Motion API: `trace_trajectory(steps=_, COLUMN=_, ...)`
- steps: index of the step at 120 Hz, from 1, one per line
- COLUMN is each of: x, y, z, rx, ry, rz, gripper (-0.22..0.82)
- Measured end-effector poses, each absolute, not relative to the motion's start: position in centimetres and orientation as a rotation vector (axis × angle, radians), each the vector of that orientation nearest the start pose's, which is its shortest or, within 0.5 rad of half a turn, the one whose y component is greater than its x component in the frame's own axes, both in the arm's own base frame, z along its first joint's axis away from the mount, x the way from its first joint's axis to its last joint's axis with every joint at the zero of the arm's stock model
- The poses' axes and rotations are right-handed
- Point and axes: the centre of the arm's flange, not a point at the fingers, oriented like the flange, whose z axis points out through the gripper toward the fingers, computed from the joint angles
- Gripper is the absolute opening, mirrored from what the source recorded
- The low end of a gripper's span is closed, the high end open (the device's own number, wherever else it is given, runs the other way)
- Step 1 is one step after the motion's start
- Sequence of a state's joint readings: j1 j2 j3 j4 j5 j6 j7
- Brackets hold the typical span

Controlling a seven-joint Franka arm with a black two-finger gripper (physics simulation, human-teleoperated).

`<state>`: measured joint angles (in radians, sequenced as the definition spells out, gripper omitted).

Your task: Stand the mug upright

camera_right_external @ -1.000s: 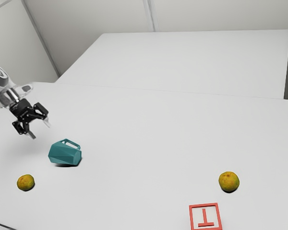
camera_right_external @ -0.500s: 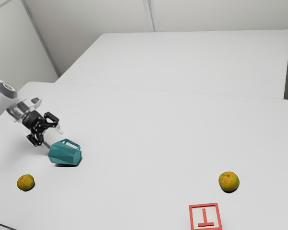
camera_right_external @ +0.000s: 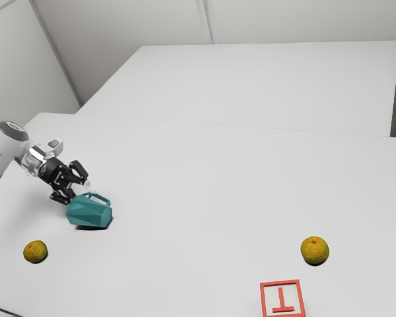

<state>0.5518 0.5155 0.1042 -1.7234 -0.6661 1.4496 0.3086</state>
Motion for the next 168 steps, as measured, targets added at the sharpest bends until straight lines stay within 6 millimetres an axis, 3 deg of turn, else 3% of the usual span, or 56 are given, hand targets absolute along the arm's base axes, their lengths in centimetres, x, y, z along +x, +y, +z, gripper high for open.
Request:
trace_trajectory(steps=11, x=50.8, y=29.2, z=27.5, rx=2.132, ry=0.608, rz=-0.470, gripper=0.03)
trace_trajectory(steps=24, x=51.0, y=29.0, z=27.7, rx=2.135, ry=0.610, rz=-0.474, gripper=-0.07)
trace_trajectory(steps=59, x=52.6, y=27.2, z=29.5, rx=2.166, ry=0.585, rz=-0.478, gripper=-0.16)
trace_trajectory(steps=68, x=53.1, y=26.3, z=31.2, rx=2.217, ry=0.566, rz=-0.478, gripper=-0.17)
trace_trajectory(steps=84, x=55.1, y=22.6, z=35.1, rx=2.444, ry=0.461, rz=-0.464, gripper=-0.17)
trace_trajectory(steps=113, x=58.3, y=15.8, z=39.4, rx=2.838, ry=0.274, rz=-0.342, gripper=-0.18)
trace_trajectory(steps=144, x=57.1, y=8.2, z=40.3, rx=3.048, ry=0.232, rz=-0.183, gripper=-0.18)
trace_trajectory(steps=168, x=57.1, y=4.2, z=39.9, rx=3.066, ry=0.306, rz=-0.131, gripper=-0.18)
